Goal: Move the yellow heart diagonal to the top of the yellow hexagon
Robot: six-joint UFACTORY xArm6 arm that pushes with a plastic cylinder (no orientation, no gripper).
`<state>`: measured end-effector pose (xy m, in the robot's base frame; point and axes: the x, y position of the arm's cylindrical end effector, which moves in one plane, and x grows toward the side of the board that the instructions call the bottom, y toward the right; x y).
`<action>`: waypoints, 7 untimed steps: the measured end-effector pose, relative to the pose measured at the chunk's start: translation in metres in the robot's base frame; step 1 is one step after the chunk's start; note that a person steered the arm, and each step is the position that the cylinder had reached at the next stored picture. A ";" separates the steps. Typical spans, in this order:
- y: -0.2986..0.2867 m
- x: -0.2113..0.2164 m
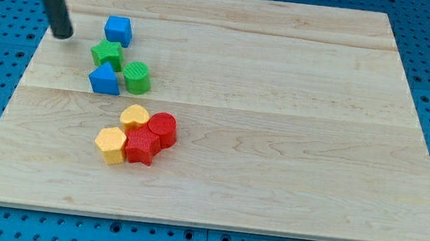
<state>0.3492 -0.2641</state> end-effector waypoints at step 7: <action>0.184 0.191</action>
<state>0.5403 -0.0796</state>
